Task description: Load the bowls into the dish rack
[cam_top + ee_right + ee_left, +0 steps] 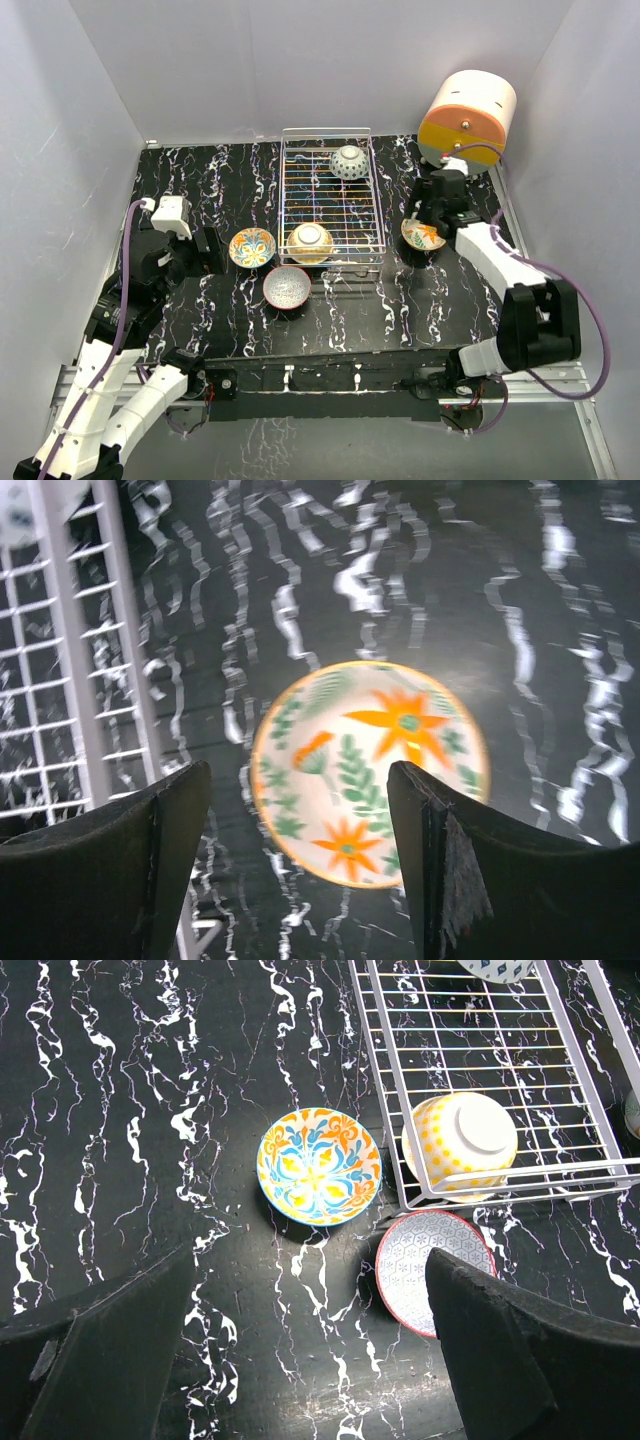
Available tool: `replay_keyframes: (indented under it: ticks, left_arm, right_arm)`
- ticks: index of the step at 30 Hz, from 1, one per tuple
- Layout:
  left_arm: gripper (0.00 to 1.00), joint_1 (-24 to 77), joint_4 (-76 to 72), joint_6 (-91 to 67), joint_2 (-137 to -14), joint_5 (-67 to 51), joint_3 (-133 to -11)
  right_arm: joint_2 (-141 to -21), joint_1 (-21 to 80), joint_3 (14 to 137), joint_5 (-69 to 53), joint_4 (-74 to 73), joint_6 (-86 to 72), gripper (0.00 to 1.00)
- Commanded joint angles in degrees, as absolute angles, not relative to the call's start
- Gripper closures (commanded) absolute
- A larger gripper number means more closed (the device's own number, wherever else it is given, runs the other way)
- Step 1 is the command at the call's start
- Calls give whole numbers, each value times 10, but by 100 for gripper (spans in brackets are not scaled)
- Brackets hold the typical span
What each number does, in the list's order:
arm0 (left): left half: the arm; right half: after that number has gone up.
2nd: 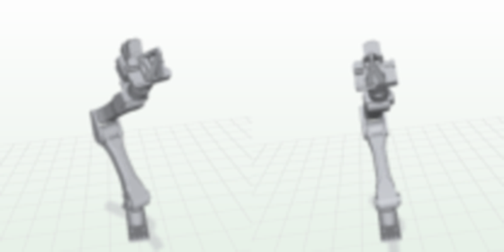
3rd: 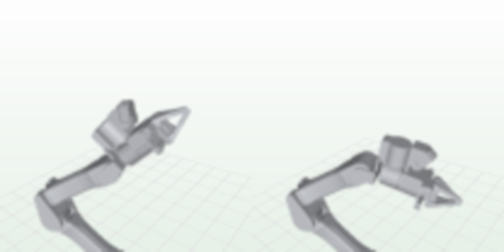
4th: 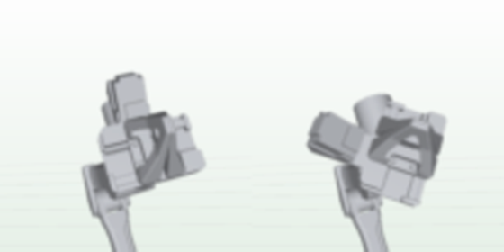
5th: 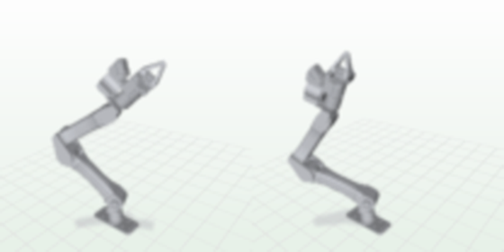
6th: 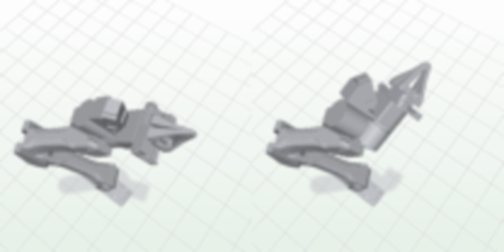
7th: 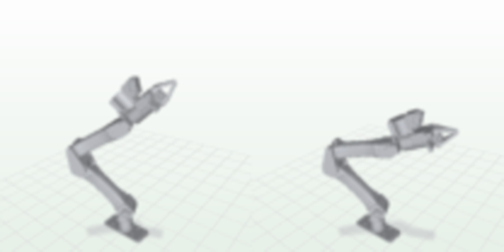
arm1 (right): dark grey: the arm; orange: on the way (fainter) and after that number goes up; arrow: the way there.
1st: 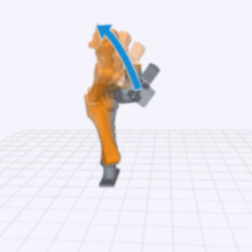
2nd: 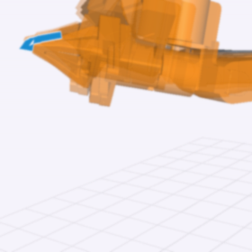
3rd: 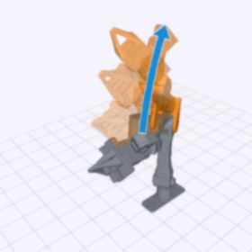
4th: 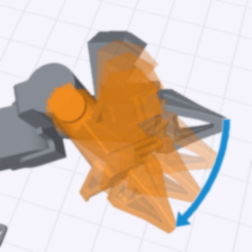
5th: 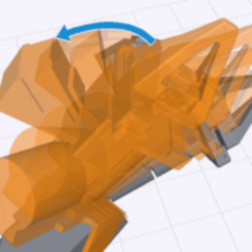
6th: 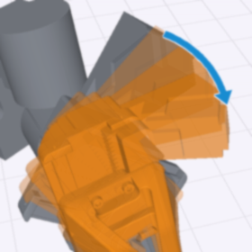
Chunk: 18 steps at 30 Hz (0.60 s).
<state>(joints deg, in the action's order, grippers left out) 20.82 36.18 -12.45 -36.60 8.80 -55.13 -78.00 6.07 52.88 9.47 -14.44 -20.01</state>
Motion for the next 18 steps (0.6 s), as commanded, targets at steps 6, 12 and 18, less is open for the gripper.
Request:
replay_keyframes:
  ticks: [6, 12, 18]
  left_arm:
    - [3, 210, 379, -123, -353, 93, -559]
    - [3, 210, 377, -122, -354, 96, -556]
    - [3, 210, 365, -123, -364, 86, -553]
  right_arm:
    - [-884, 114, 591, 76, -169, -181, 26]
    - [-917, 130, 591, 85, -174, -183, 28]
    - [-930, 147, 573, 123, -168, -198, 32]
